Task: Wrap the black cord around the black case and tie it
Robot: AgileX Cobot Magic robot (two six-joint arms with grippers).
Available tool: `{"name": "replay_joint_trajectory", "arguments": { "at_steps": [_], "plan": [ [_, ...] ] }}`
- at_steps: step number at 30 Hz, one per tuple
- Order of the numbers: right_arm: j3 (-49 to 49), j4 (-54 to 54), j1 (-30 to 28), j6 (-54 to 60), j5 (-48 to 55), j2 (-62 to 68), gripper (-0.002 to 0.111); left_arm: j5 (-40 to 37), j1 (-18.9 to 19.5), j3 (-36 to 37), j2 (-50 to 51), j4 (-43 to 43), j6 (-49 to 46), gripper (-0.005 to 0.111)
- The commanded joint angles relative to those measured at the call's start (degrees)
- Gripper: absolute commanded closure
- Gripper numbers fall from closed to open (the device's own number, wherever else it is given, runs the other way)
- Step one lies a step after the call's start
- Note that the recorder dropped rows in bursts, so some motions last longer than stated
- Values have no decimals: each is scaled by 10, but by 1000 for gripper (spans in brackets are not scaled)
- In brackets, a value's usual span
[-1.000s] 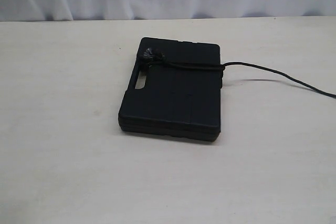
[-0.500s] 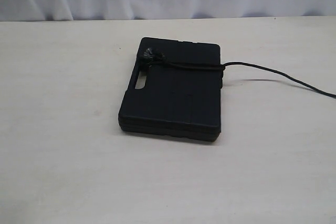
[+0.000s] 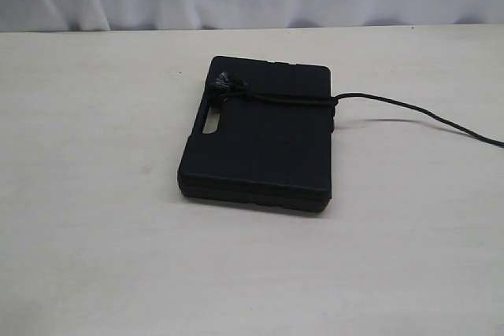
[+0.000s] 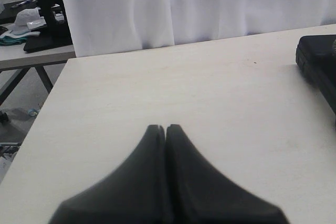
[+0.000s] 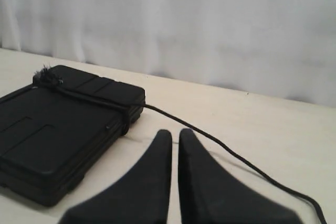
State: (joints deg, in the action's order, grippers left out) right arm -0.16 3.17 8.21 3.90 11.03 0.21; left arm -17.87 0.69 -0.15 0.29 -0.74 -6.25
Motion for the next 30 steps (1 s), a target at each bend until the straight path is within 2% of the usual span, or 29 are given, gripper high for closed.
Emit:
{"name": "replay_joint_trajectory", "arguments": {
  "at_steps": [1,6,30],
  "plan": [
    [2,7,-2,-5,40,-2,104,2,3,1,-3,0,3,107],
    [2,7,-2,-5,76,-2,104,2,3,1,-3,0,3,107],
    [2,3,-2,-33,84,-2,104,2,3,1,-3,0,3,107]
  ]
}}
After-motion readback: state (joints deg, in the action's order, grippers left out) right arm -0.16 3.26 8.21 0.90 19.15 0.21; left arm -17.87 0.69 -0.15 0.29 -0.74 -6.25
